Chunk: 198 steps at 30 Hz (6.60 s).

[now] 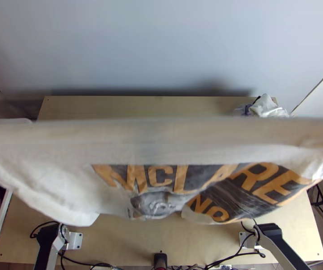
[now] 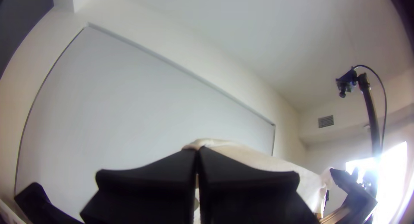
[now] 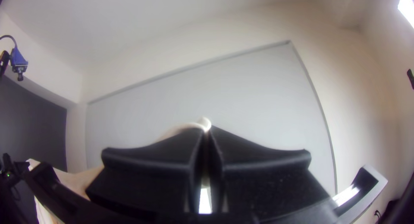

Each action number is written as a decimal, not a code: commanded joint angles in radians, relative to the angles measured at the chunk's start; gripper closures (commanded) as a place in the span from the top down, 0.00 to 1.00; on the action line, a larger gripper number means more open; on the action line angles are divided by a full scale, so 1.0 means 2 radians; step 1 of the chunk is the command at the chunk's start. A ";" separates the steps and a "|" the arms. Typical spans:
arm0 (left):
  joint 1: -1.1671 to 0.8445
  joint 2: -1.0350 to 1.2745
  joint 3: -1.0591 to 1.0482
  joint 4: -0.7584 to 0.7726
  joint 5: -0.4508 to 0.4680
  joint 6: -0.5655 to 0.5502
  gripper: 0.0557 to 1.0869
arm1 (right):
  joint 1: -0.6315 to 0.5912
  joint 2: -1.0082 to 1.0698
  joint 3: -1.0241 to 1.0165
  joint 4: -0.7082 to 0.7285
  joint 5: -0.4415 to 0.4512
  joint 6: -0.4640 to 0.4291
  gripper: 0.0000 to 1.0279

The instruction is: Fold the t-shirt

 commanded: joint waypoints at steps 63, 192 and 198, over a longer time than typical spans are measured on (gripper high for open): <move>-0.150 0.497 -0.335 0.431 -0.219 0.182 0.04 | 0.044 0.475 -0.415 0.498 0.035 -0.119 0.03; -0.097 0.242 -0.487 0.038 -0.098 0.389 0.95 | 0.081 0.162 -0.623 0.182 -0.018 -0.177 0.96; -0.102 0.204 -0.491 -0.043 -0.079 0.396 0.95 | 0.106 0.119 -0.662 0.125 -0.018 -0.172 0.96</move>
